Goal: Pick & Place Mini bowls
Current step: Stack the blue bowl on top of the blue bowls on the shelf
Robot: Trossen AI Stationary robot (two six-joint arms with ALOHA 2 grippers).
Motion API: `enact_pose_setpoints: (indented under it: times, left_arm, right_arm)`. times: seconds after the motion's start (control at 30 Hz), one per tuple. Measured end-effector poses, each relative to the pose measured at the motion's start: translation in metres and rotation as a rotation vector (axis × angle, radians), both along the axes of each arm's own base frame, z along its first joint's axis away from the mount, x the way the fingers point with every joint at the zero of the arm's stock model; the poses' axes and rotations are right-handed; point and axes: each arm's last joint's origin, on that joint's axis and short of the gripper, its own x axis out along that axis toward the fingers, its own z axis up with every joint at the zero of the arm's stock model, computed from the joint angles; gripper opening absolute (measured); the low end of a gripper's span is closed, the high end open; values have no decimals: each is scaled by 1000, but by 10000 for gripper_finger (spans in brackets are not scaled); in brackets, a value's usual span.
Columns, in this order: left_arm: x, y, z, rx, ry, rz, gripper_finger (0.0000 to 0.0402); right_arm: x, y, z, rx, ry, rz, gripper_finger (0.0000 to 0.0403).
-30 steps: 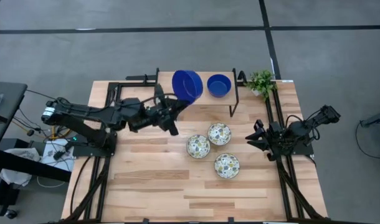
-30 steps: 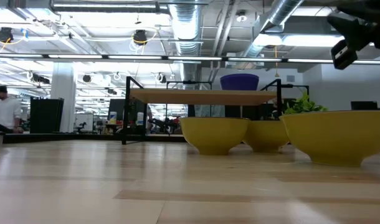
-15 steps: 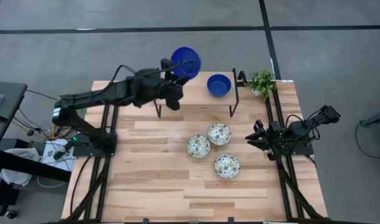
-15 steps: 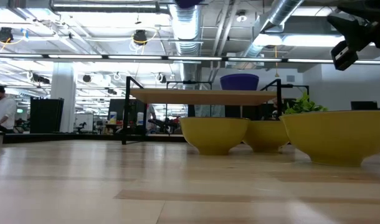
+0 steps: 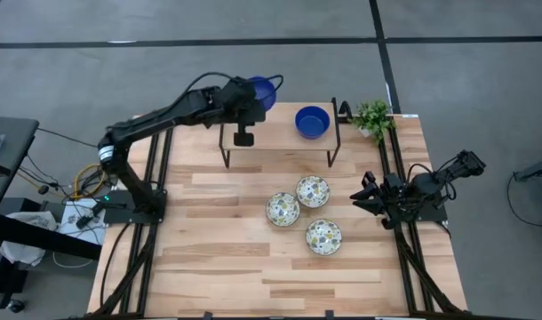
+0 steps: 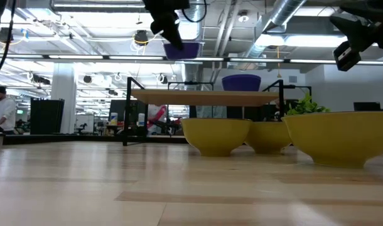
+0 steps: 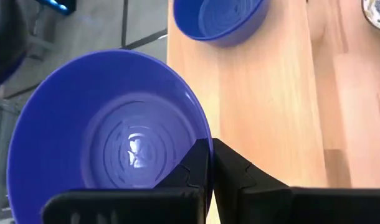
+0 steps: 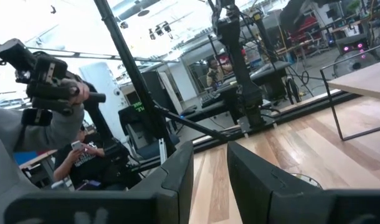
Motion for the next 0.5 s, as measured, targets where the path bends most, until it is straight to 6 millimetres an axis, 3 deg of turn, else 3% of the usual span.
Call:
enact_pose_setpoints:
  times: [0.23, 0.5]
  left_arm:
    - [16, -4, -10, -76, -13, -118, 8]
    - [55, -17, -21, -37, -41, -288, 8]
  right_arm:
    - [0, 0, -1, -4, 7, 0, 87]
    - [0, 0, -1, -4, 7, 0, 87]
